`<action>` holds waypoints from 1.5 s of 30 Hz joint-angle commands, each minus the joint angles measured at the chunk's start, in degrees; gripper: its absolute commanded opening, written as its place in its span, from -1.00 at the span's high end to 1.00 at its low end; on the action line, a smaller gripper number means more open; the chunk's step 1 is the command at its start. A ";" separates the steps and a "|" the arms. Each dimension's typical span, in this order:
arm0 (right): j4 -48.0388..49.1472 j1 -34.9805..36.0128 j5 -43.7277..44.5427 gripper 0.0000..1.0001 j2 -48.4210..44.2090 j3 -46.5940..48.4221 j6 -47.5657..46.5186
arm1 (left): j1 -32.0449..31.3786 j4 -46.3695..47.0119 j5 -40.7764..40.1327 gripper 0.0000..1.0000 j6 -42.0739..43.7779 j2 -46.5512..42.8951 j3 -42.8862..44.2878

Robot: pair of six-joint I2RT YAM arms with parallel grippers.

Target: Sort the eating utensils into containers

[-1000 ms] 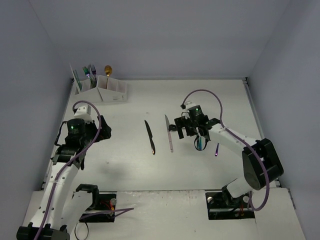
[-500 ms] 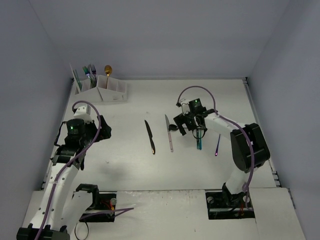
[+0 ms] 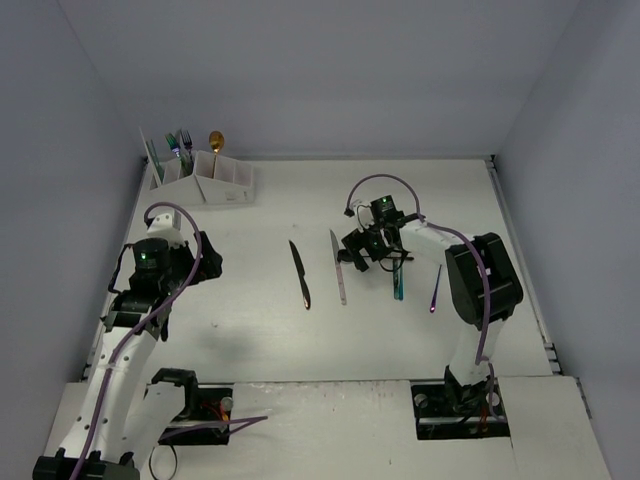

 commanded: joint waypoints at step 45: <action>-4.06 3.85 4.64 0.49 -2.65 -1.34 4.02 | 0.08 1.70 -0.35 -0.74 -0.67 -0.24 1.25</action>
